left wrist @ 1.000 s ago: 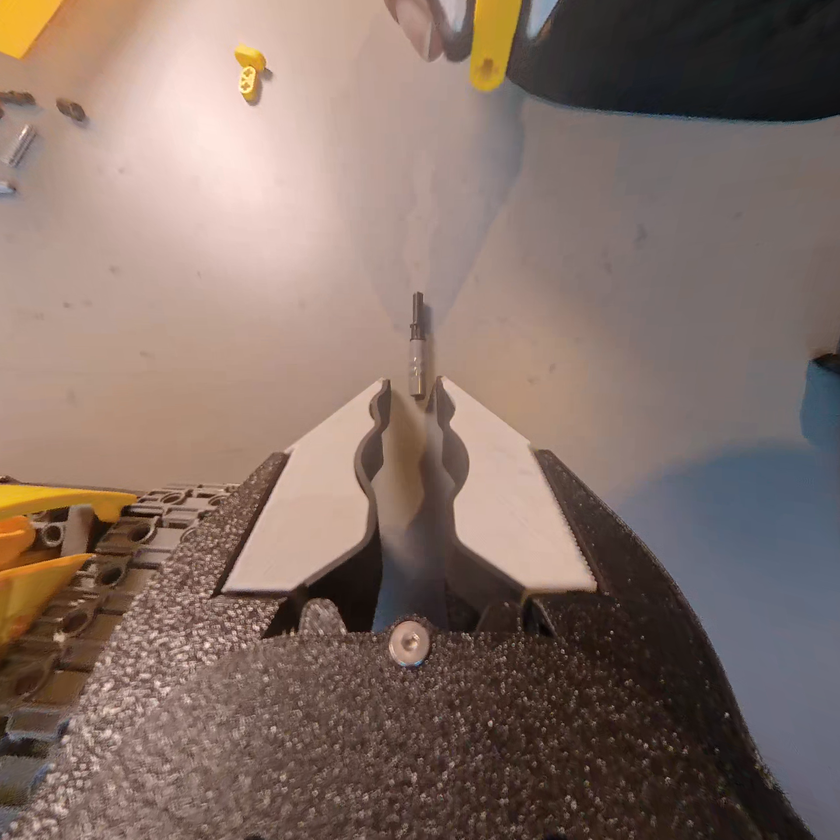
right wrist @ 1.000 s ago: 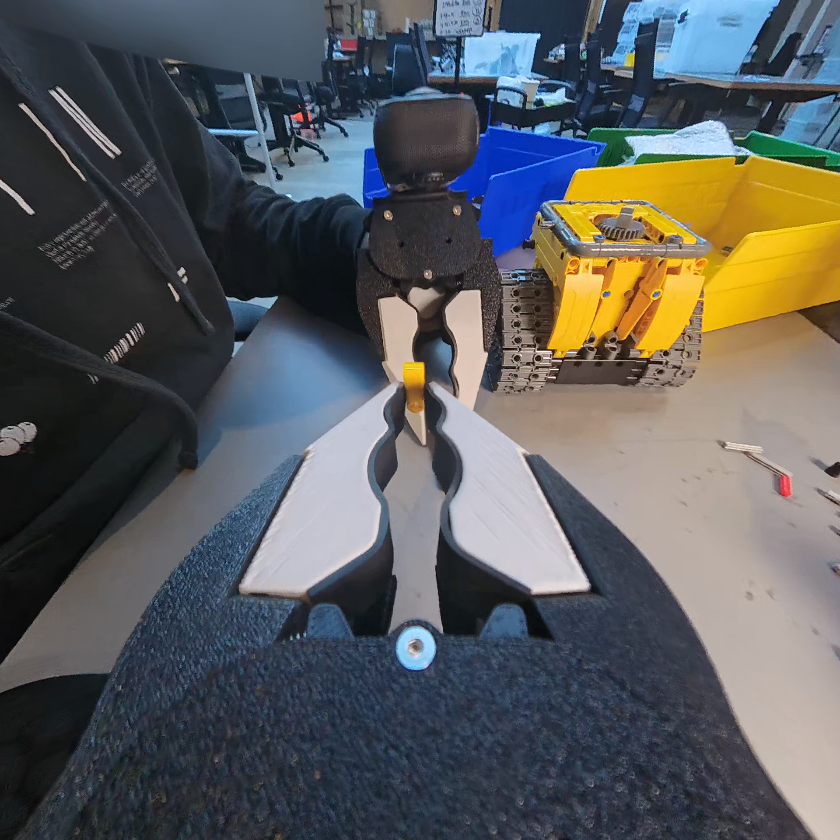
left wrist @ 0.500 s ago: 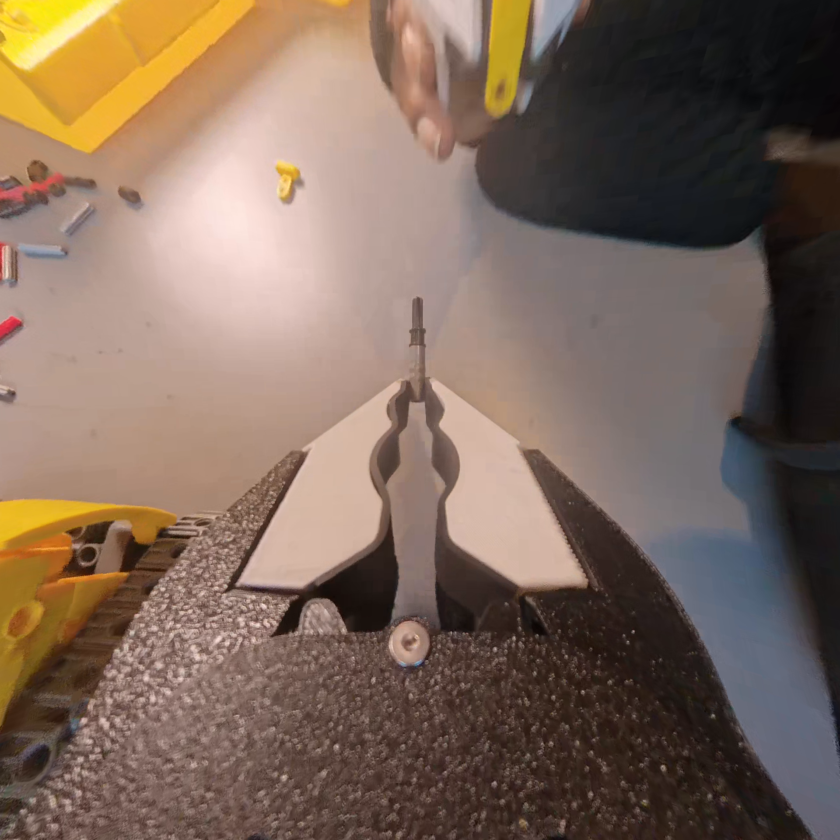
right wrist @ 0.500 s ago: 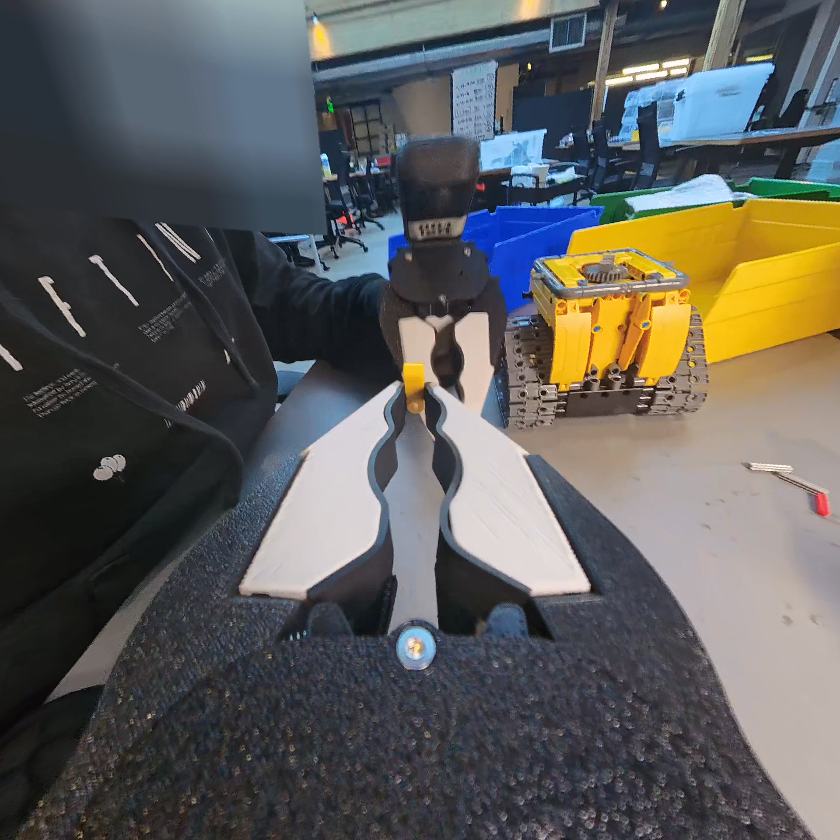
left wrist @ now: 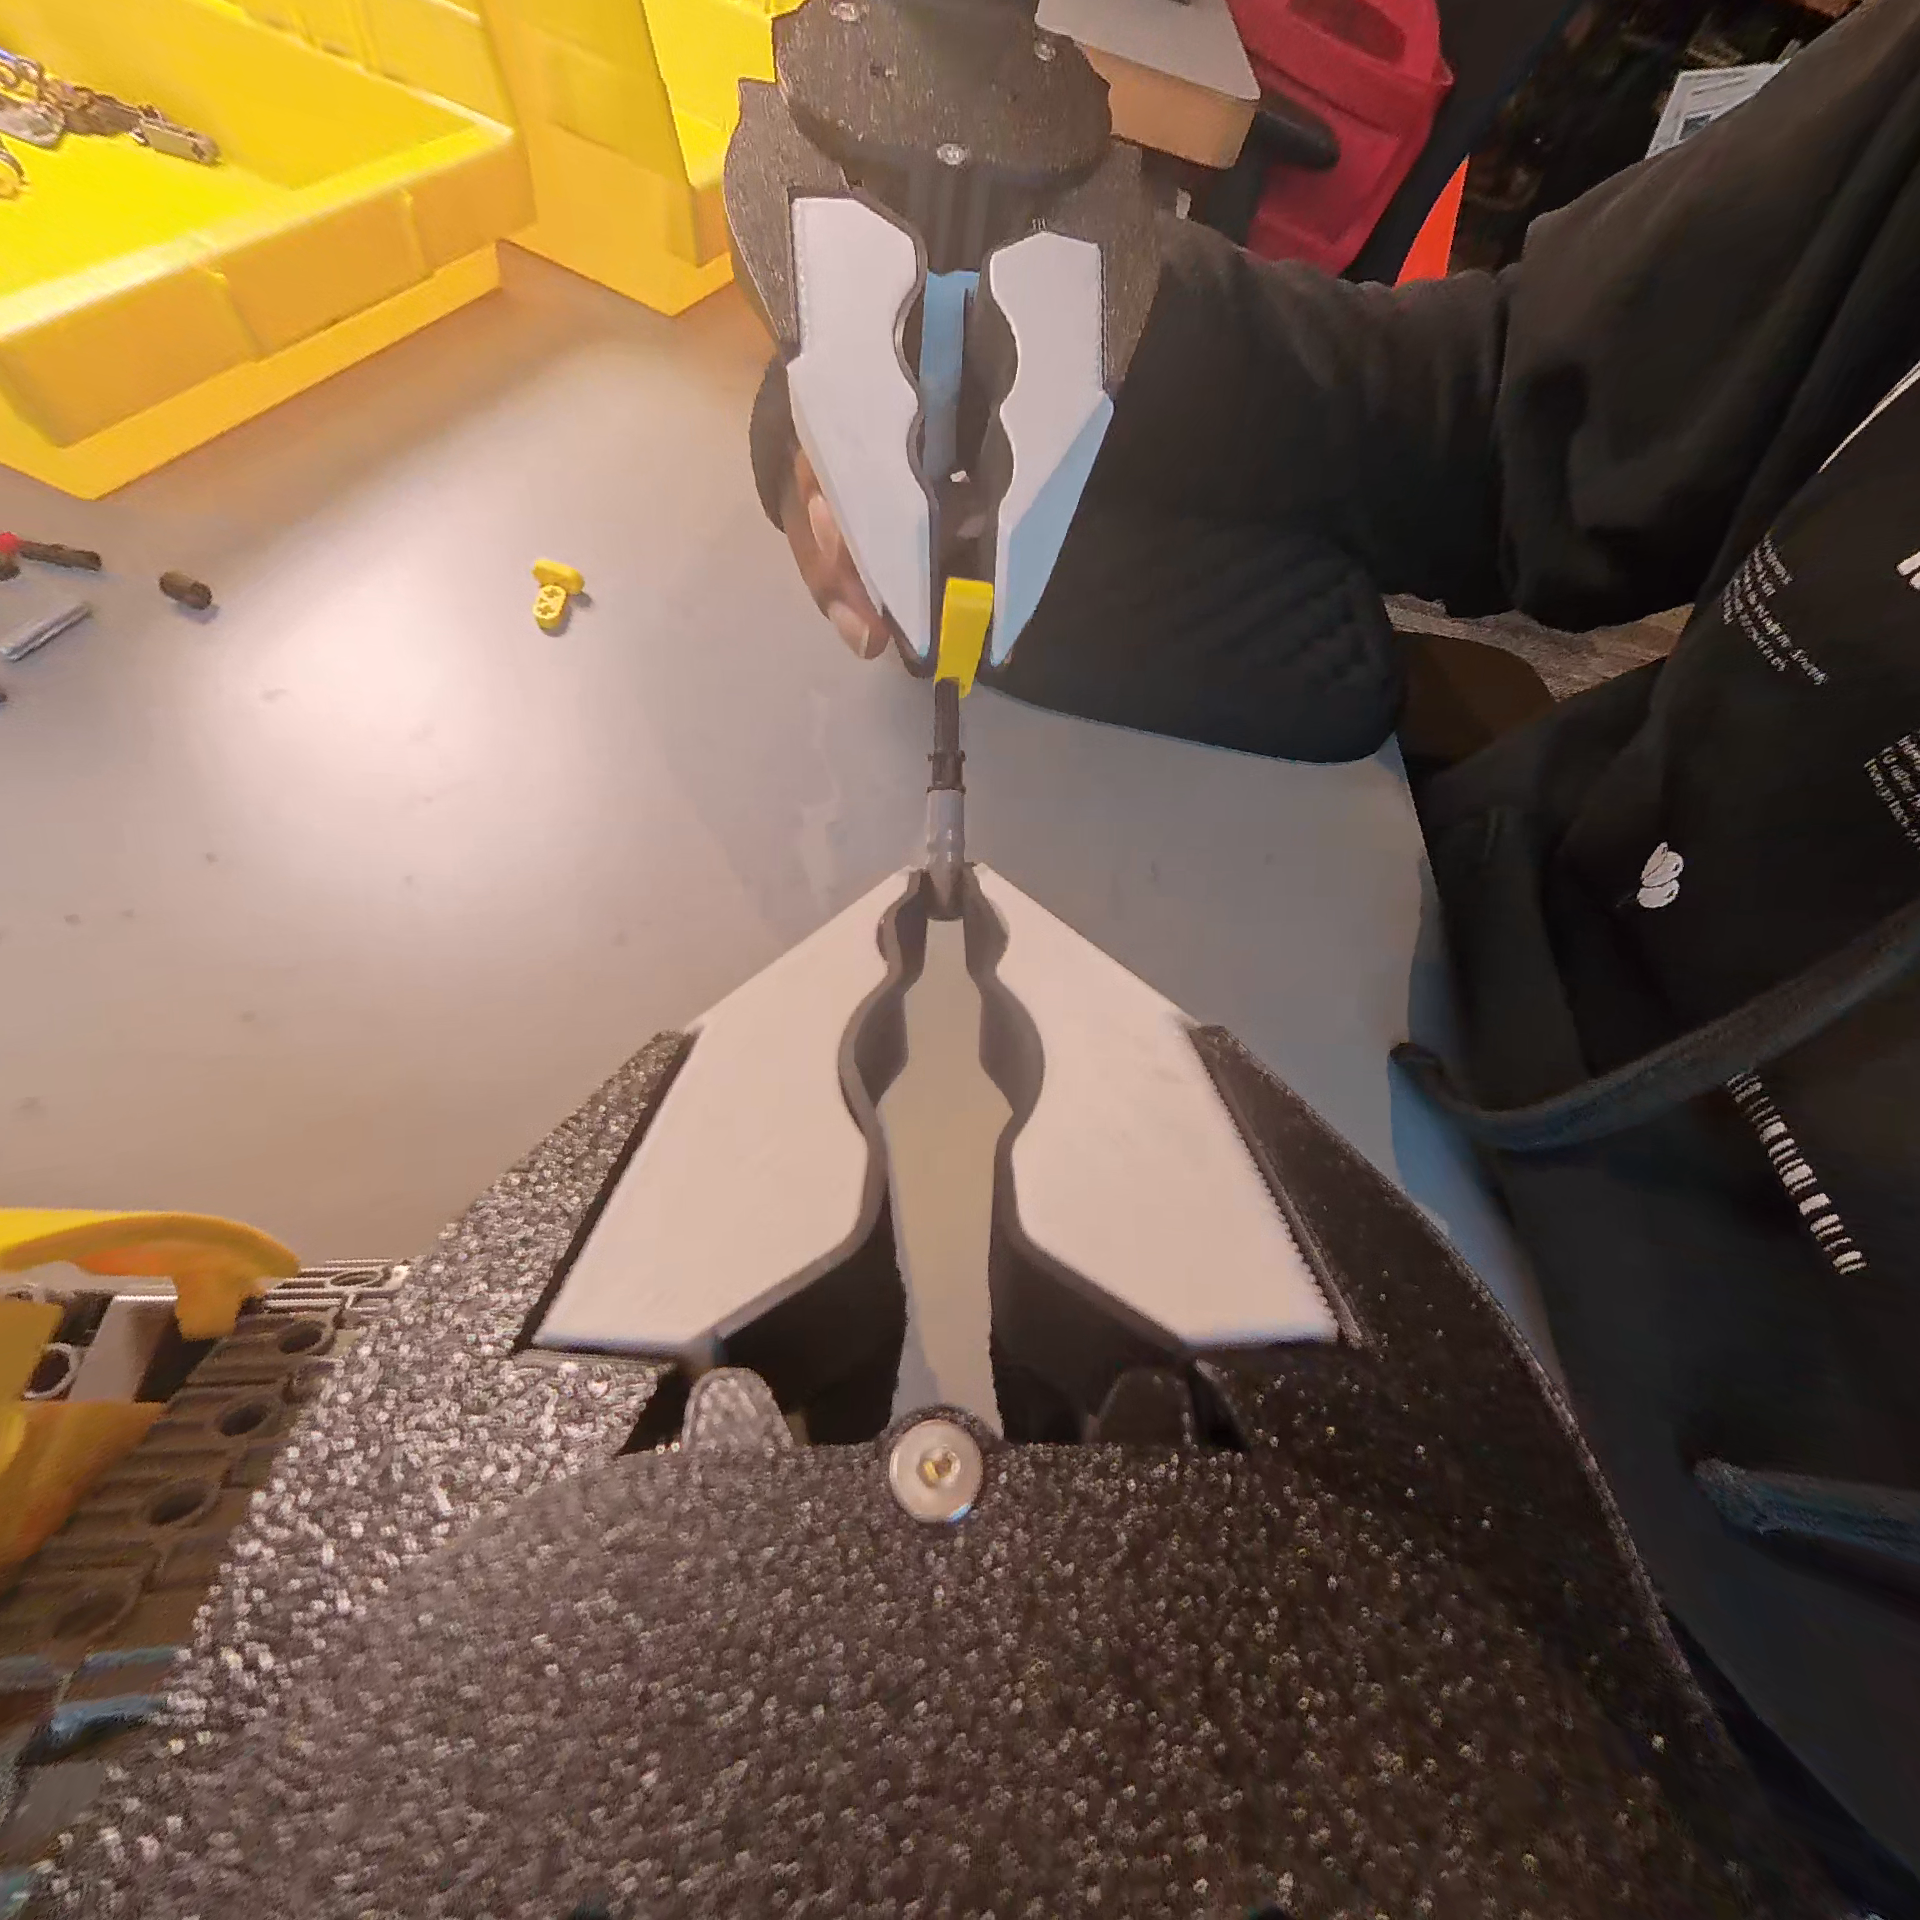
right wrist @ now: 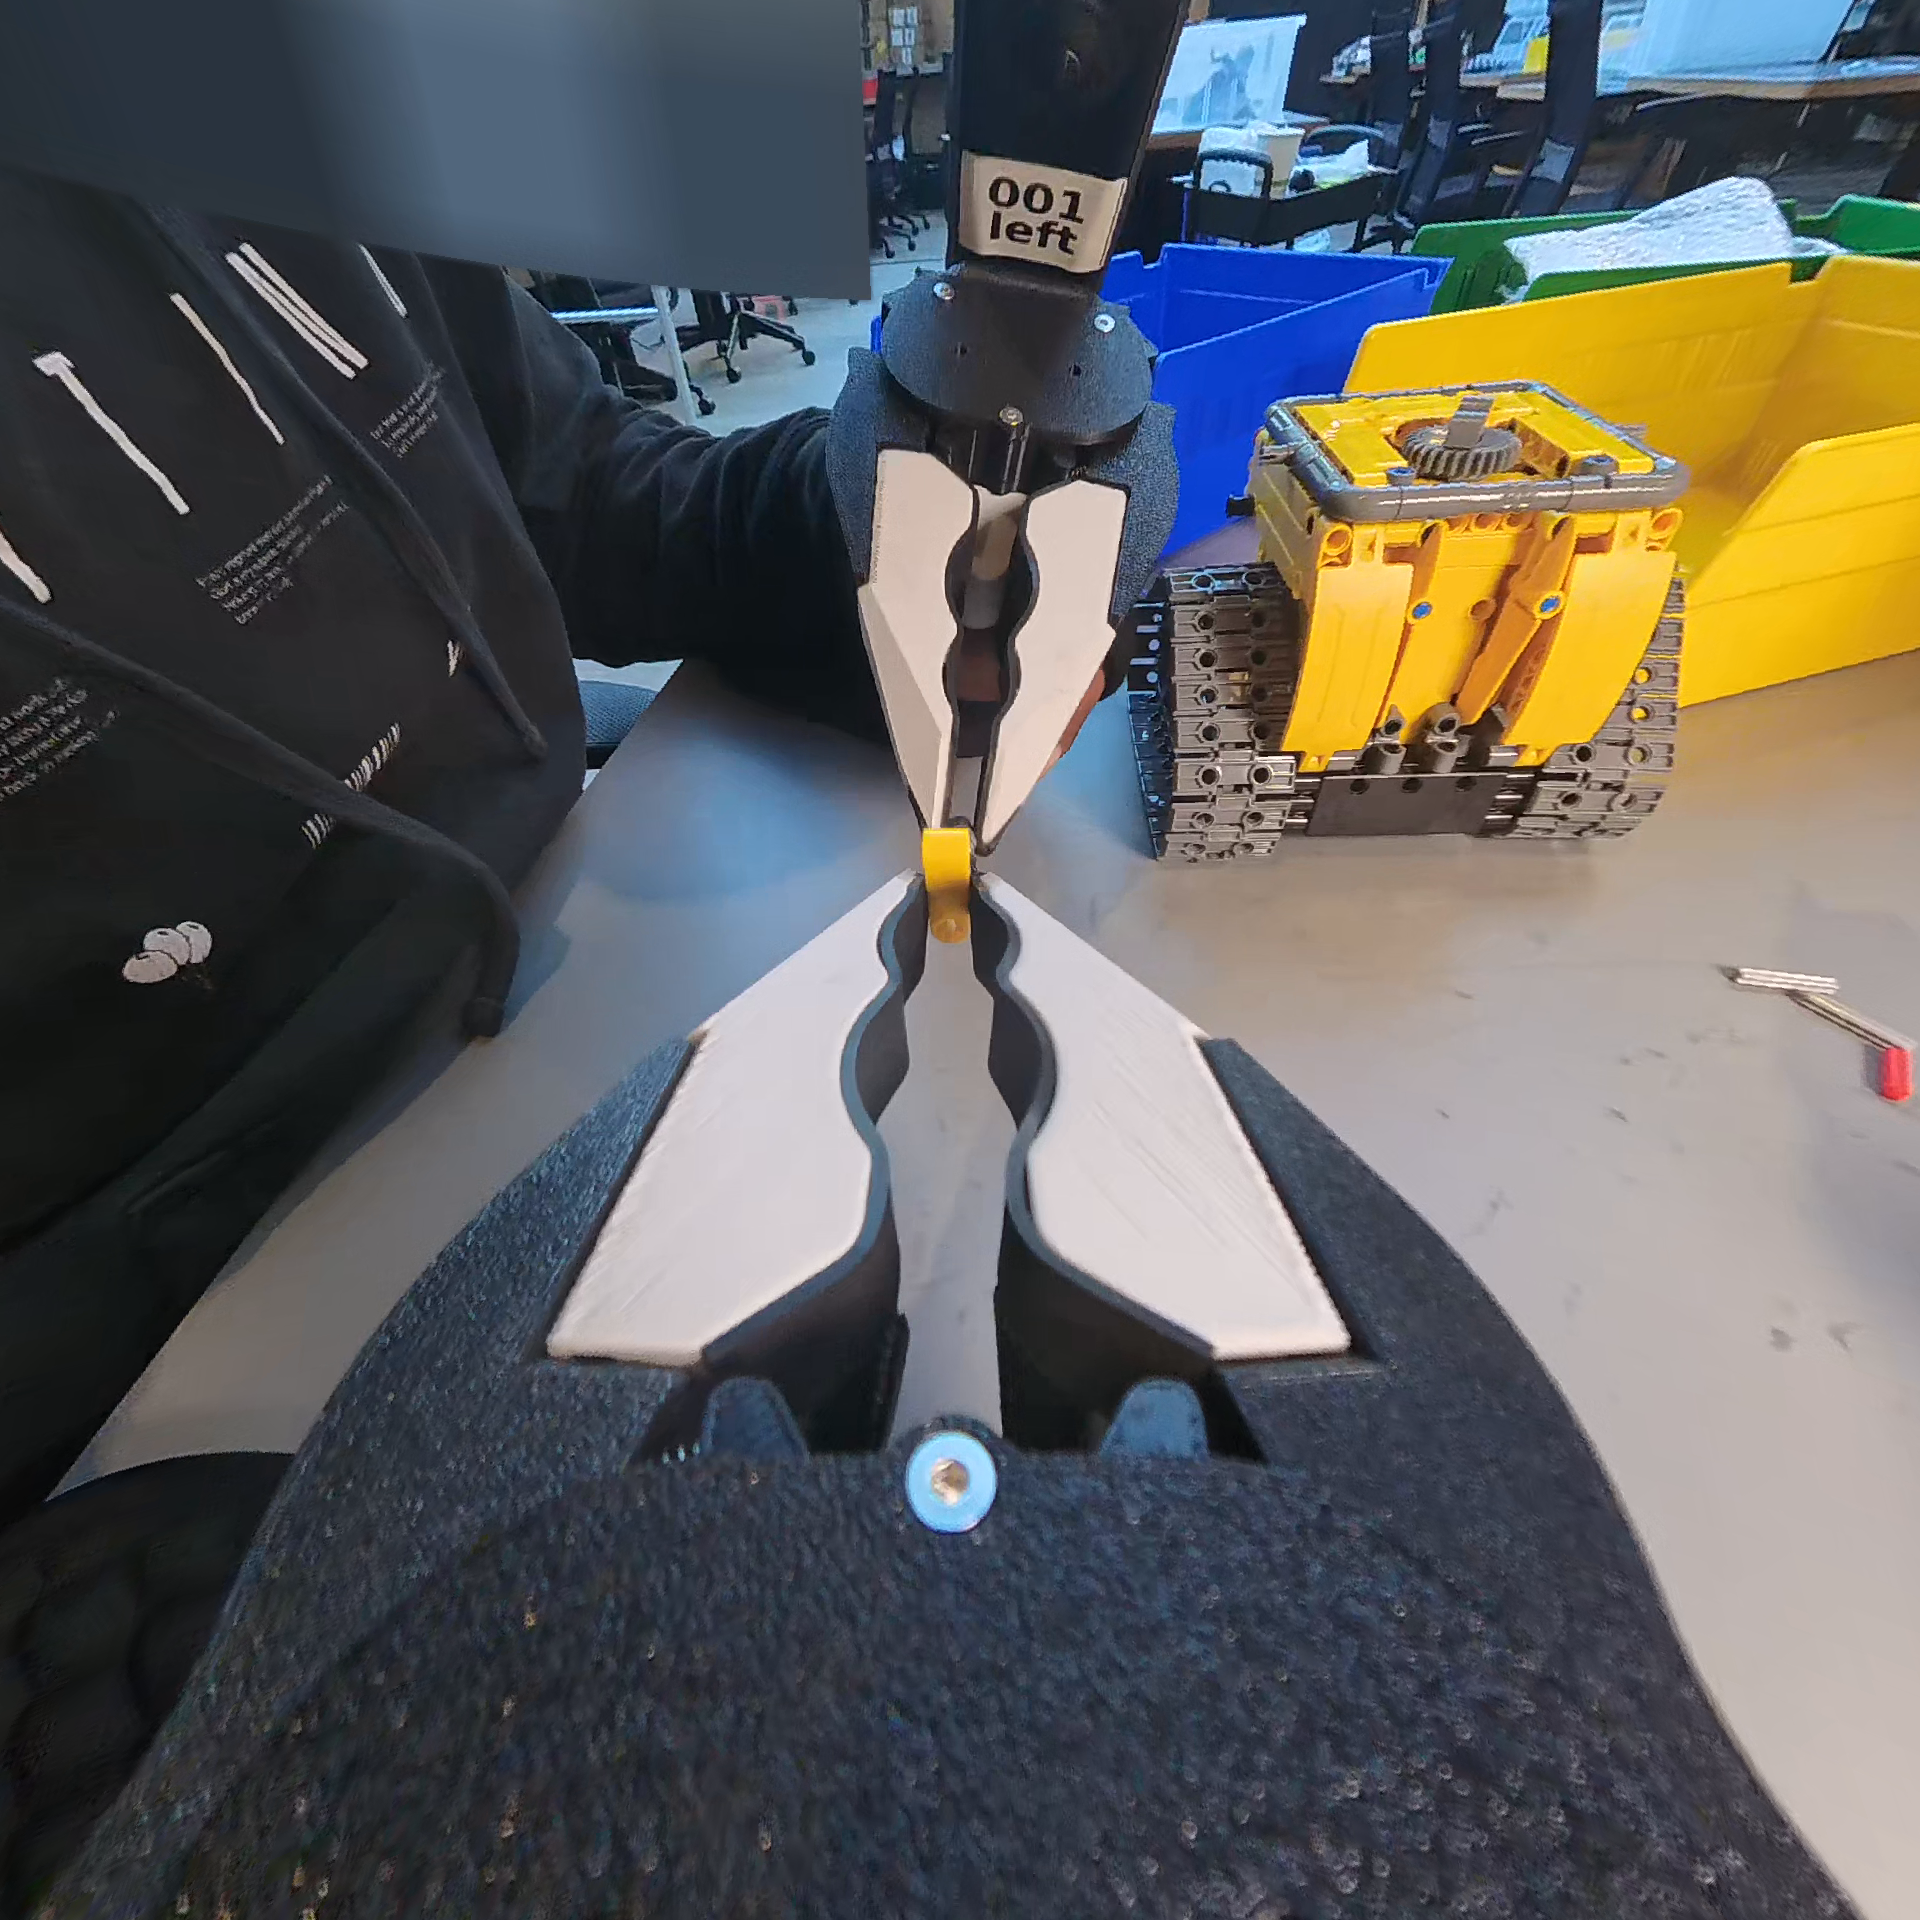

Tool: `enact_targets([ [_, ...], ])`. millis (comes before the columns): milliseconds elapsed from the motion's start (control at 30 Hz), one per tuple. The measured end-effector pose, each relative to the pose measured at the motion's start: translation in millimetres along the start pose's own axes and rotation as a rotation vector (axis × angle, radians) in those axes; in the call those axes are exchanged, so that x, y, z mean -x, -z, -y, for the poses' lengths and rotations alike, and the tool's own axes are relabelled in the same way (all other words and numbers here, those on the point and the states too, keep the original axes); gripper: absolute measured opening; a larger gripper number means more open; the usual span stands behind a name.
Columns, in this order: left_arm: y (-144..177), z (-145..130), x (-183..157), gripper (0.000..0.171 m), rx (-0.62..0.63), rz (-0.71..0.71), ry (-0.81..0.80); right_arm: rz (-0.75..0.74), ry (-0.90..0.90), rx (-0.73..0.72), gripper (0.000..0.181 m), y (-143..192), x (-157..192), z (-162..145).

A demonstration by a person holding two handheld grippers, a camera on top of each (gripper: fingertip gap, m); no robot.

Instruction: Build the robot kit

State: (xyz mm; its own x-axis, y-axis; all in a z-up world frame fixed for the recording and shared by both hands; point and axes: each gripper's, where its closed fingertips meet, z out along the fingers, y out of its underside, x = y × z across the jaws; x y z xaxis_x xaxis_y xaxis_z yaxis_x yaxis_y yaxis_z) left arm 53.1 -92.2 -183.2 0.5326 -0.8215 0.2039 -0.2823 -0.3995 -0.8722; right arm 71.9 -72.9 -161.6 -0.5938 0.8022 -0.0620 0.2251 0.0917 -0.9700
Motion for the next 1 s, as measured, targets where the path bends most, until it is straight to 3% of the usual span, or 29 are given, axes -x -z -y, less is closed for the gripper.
enact_targets([
  [633, -4.8, -15.0, -8.6, 0.005, 0.083, -0.053, 0.021, 0.034, 0.022, 0.053, 0.008, -7.5, 5.6, -9.5],
  [1000, -9.3, -24.4, -1.7, 0.005, 0.165, 0.065, -0.099, 0.028, -0.032, 0.130, 0.008, -10.5, 0.5, -23.2],
])
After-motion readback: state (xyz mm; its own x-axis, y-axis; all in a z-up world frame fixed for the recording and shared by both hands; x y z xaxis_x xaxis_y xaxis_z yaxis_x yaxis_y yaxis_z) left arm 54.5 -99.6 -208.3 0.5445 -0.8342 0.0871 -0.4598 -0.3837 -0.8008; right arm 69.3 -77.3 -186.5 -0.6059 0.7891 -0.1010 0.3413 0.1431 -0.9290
